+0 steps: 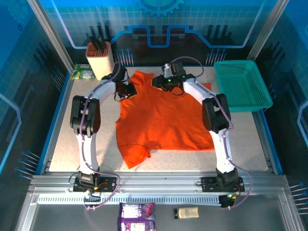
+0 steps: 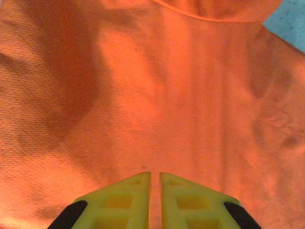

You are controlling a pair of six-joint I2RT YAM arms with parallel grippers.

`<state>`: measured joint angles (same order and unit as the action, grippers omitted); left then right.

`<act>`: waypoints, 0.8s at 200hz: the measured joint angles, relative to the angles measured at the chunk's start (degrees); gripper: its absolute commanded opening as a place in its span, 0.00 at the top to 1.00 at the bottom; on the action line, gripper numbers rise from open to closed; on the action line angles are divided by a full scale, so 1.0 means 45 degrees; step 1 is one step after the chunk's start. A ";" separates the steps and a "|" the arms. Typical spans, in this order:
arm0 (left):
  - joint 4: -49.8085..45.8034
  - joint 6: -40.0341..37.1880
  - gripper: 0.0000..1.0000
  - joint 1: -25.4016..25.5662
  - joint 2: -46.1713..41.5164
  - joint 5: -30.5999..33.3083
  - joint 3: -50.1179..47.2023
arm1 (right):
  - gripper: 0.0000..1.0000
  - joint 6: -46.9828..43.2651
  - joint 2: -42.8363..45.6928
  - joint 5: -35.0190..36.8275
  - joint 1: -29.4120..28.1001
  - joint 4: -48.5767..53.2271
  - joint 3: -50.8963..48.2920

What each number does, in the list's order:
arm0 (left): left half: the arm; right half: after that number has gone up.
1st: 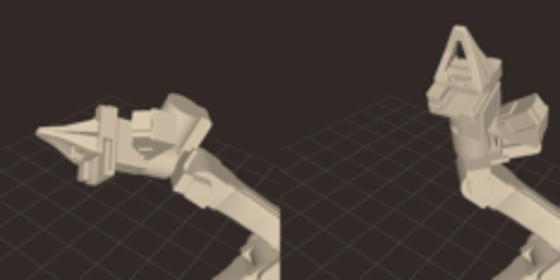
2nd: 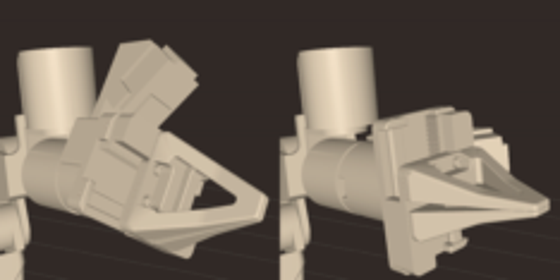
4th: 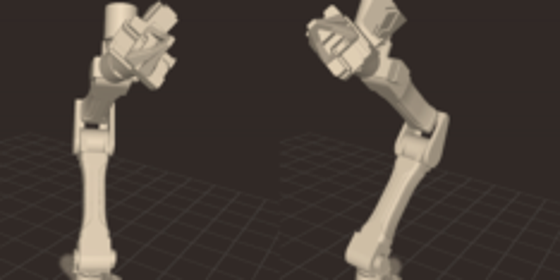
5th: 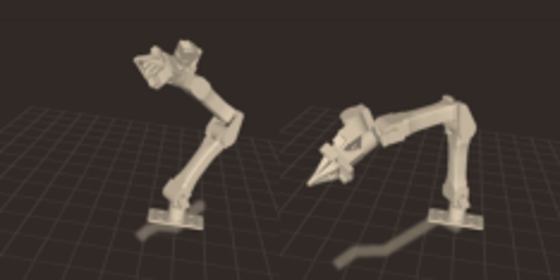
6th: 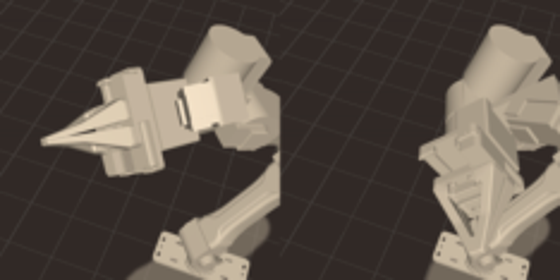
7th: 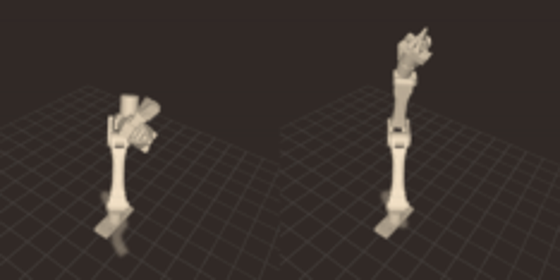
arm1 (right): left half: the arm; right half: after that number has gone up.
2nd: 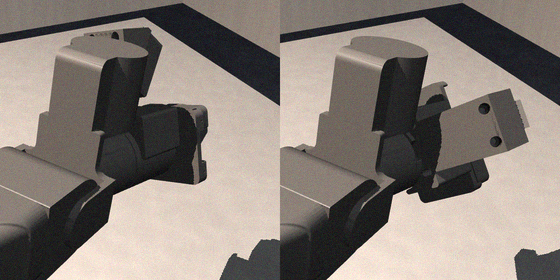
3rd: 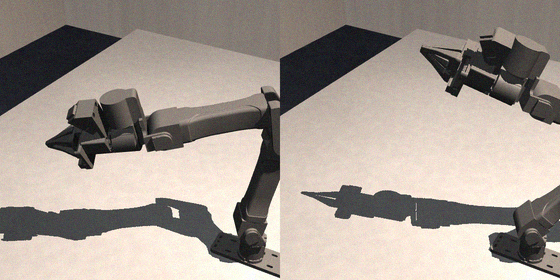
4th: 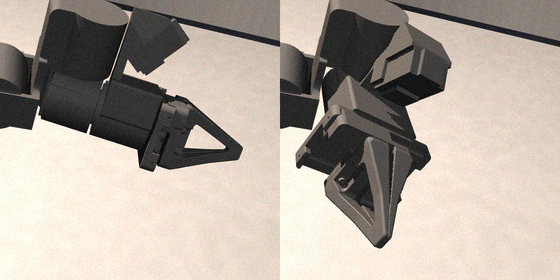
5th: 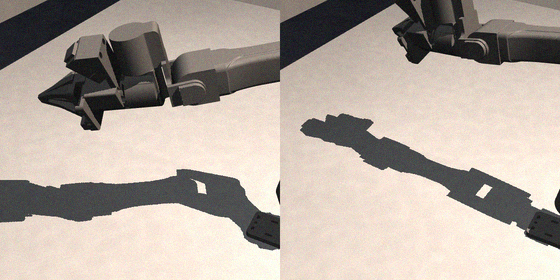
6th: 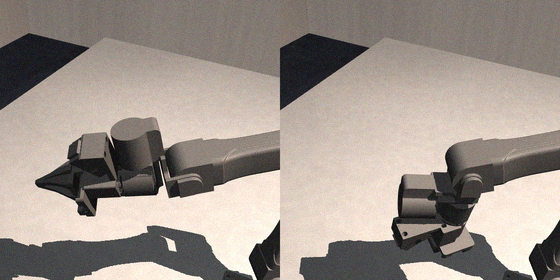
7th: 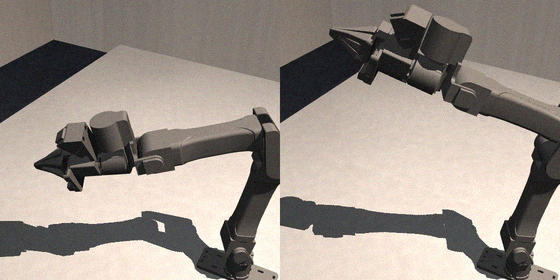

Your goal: Fold the inside-out t-shirt

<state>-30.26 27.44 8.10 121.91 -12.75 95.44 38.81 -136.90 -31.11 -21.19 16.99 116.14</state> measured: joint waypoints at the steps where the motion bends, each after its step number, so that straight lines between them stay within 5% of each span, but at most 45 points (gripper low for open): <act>1: 0.0000 -0.0010 0.88 0.0000 0.0000 0.0015 -0.0005 | 0.61 0.0019 -0.0063 -0.0010 0.0000 0.0000 0.0087; 63: -0.0044 -0.0253 0.91 -0.0282 0.0019 0.0563 -0.0685 | 0.63 0.1724 -0.4527 -0.0223 -0.0005 -0.0767 0.5377; 160: 0.0117 -0.0427 0.94 -0.1608 0.0238 0.0010 -0.1787 | 0.67 0.3755 -0.6275 0.3186 -0.0029 -0.0845 0.7388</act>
<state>-29.74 25.52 0.86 122.98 -12.71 87.39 55.70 -165.14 -16.78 -21.32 13.19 149.38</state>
